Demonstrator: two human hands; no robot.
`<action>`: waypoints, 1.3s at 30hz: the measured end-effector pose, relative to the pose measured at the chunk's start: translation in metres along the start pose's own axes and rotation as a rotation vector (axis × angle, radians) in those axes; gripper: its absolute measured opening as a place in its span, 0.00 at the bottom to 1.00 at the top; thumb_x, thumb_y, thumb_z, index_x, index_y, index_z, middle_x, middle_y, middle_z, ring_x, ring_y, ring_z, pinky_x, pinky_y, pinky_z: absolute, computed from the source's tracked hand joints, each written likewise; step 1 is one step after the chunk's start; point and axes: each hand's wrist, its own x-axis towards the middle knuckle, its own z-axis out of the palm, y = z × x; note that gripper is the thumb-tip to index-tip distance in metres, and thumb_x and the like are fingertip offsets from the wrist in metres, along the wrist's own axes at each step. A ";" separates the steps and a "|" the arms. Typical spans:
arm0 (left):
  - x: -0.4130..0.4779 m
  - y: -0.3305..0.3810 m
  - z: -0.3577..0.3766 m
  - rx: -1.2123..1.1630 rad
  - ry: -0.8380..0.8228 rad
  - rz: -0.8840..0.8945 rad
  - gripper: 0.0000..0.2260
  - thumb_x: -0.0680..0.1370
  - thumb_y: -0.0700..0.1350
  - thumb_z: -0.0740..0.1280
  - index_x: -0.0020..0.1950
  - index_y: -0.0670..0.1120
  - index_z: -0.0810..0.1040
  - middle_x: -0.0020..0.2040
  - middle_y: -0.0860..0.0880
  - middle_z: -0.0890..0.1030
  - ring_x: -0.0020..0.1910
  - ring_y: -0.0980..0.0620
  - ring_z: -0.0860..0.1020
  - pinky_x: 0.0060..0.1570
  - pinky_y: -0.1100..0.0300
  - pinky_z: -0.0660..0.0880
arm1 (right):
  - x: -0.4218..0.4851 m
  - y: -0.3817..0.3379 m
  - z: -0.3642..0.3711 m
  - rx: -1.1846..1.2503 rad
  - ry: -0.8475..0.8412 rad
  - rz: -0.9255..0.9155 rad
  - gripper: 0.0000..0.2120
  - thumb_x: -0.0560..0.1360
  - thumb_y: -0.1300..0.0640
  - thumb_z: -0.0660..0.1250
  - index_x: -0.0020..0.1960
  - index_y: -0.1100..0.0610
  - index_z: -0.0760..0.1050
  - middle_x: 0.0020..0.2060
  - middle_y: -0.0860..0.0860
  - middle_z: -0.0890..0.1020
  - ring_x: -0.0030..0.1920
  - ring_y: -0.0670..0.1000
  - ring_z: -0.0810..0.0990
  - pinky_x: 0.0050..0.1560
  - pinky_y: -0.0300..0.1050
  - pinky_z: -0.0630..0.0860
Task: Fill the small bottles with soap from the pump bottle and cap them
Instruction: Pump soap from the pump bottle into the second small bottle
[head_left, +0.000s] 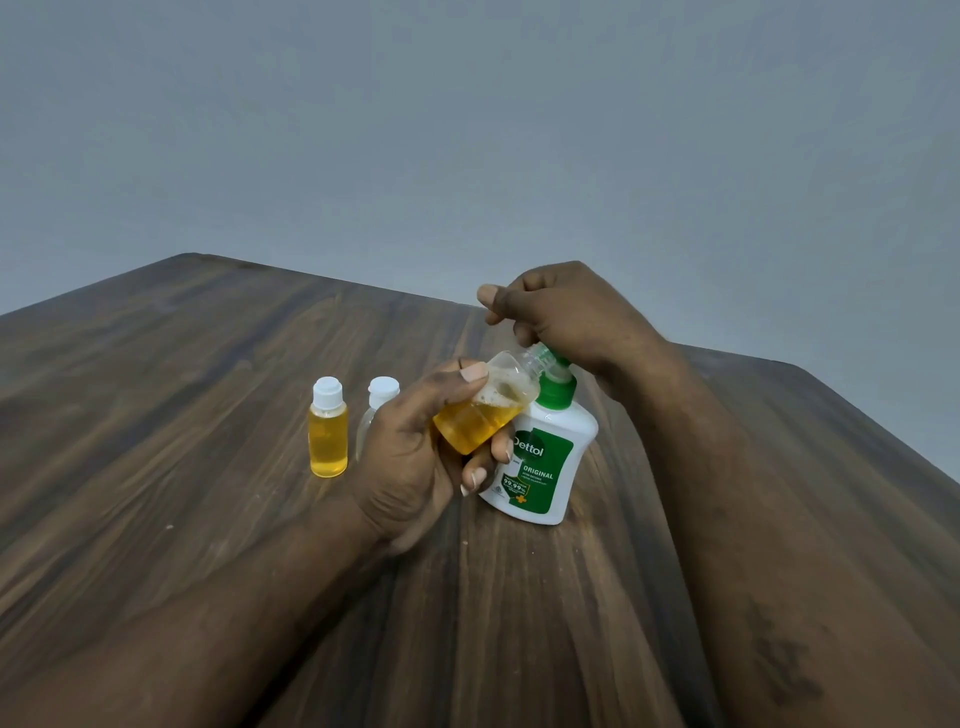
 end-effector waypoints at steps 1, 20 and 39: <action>0.000 0.000 0.000 0.002 0.010 0.000 0.13 0.76 0.50 0.64 0.45 0.42 0.82 0.33 0.39 0.77 0.24 0.49 0.68 0.22 0.62 0.68 | 0.000 0.001 0.001 -0.009 -0.039 0.019 0.16 0.80 0.43 0.70 0.46 0.56 0.85 0.35 0.46 0.80 0.38 0.46 0.76 0.42 0.44 0.70; 0.000 0.000 0.001 0.019 0.044 -0.004 0.14 0.76 0.50 0.65 0.50 0.40 0.81 0.34 0.38 0.77 0.33 0.45 0.67 0.23 0.62 0.68 | 0.001 0.000 0.002 -0.070 -0.045 0.021 0.14 0.81 0.47 0.69 0.45 0.55 0.86 0.34 0.43 0.77 0.38 0.44 0.74 0.44 0.44 0.71; 0.001 0.000 -0.001 0.003 0.044 -0.027 0.17 0.75 0.49 0.63 0.54 0.36 0.78 0.33 0.38 0.77 0.28 0.46 0.68 0.22 0.62 0.69 | 0.006 0.003 0.006 -0.120 -0.085 0.054 0.14 0.82 0.50 0.68 0.40 0.53 0.84 0.36 0.43 0.78 0.41 0.47 0.77 0.46 0.45 0.72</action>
